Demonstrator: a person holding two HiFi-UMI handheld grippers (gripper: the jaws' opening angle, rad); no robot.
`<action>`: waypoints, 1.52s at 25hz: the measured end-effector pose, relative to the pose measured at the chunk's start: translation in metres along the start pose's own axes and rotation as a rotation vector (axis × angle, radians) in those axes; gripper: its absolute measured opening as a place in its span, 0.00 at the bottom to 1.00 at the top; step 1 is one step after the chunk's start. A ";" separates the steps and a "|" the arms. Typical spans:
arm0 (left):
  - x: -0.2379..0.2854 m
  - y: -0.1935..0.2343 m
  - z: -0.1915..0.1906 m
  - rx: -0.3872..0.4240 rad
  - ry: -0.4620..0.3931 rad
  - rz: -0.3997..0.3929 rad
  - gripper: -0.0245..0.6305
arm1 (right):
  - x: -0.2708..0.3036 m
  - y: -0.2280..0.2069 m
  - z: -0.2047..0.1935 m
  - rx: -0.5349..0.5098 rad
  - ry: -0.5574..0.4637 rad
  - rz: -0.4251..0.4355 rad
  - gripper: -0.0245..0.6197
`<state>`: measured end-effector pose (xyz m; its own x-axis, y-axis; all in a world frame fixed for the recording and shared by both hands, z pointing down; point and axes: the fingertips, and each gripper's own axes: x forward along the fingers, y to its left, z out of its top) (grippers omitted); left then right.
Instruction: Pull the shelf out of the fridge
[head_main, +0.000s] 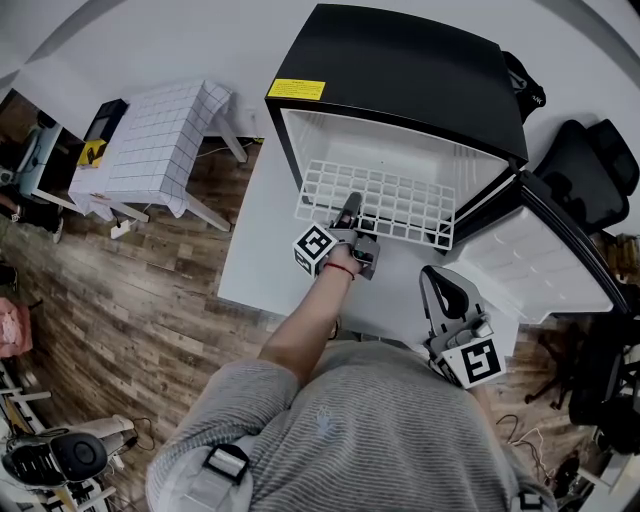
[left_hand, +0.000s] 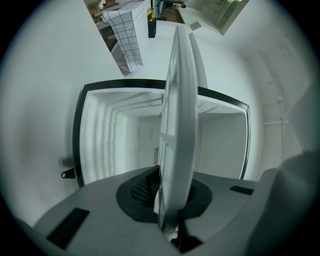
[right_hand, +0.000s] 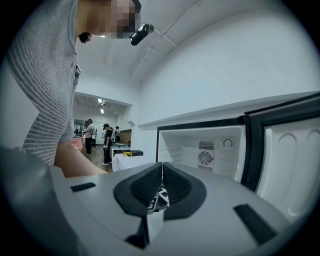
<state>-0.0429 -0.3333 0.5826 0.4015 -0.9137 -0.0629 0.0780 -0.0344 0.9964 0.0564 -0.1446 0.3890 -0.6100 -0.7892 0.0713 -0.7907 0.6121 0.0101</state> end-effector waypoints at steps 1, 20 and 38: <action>0.000 0.000 0.000 -0.002 0.004 0.001 0.09 | 0.000 0.000 0.000 0.000 0.000 0.000 0.06; -0.018 0.002 -0.006 -0.023 0.037 0.004 0.09 | 0.004 0.000 -0.003 -0.003 0.006 -0.006 0.06; -0.028 0.001 -0.010 -0.023 0.046 0.005 0.09 | 0.006 0.001 -0.002 -0.006 -0.003 0.000 0.06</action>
<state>-0.0452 -0.3041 0.5848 0.4433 -0.8943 -0.0606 0.0961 -0.0197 0.9952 0.0518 -0.1489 0.3914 -0.6102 -0.7893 0.0679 -0.7904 0.6124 0.0158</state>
